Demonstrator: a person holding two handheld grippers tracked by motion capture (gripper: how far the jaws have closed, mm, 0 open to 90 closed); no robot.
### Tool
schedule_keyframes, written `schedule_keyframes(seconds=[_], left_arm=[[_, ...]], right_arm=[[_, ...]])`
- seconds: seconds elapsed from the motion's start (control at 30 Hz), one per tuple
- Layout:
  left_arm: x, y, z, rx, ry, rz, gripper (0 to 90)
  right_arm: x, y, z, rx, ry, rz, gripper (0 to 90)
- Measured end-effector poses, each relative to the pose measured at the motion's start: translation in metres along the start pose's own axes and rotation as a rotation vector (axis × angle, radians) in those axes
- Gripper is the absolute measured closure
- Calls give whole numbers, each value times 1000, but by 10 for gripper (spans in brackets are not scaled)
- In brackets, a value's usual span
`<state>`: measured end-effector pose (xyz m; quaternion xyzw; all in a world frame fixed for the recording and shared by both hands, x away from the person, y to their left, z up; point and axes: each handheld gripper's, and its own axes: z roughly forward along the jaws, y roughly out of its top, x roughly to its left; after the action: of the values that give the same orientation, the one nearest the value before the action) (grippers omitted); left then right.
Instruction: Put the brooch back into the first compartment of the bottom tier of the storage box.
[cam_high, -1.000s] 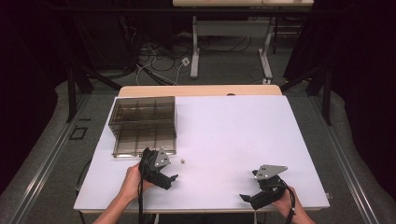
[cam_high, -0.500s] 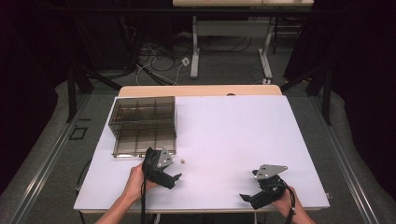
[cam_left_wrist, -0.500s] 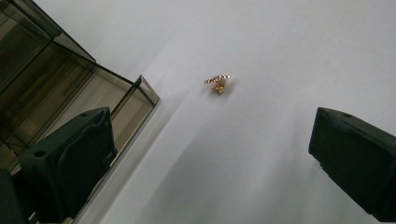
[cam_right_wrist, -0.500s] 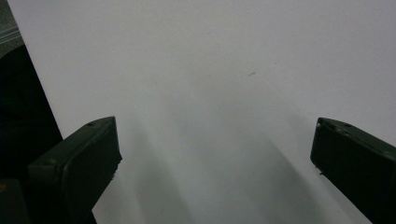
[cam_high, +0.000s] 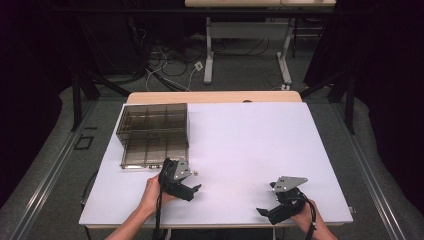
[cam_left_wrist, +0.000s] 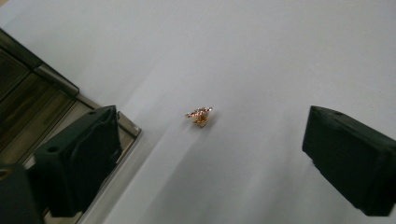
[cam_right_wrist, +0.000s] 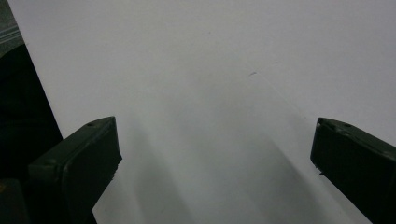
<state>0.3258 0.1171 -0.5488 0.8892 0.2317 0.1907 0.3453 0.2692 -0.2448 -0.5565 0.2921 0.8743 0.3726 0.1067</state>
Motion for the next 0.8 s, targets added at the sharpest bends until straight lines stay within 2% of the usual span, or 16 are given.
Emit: schedule_keyframes(seconds=[0.07,0.17,0.27,0.43,0.47,0.57,0.67,0.7,0.8], left_arm=[[0,2,2,7,-9,-4,148],[1,3,7,15,-17,-16,182],[3,4,10,8,-2,-38,284],[6,6,12,6,-5,-73,430],[6,7,14,6,6,-74,444],[8,7,16,23,4,-88,516],[9,6,18,18,7,-102,584],[10,5,19,21,-7,-110,614],[12,4,20,15,-12,-118,660]], right_arm=[[0,0,0,0,1,2,8],[0,0,1,-6,0,0,8],[0,0,1,-5,-3,-4,8],[0,0,1,-4,2,3,9],[0,0,1,4,4,4,8],[0,0,1,5,4,5,9],[0,0,1,5,5,3,9],[0,0,1,3,2,0,9],[0,0,1,5,6,2,9]])
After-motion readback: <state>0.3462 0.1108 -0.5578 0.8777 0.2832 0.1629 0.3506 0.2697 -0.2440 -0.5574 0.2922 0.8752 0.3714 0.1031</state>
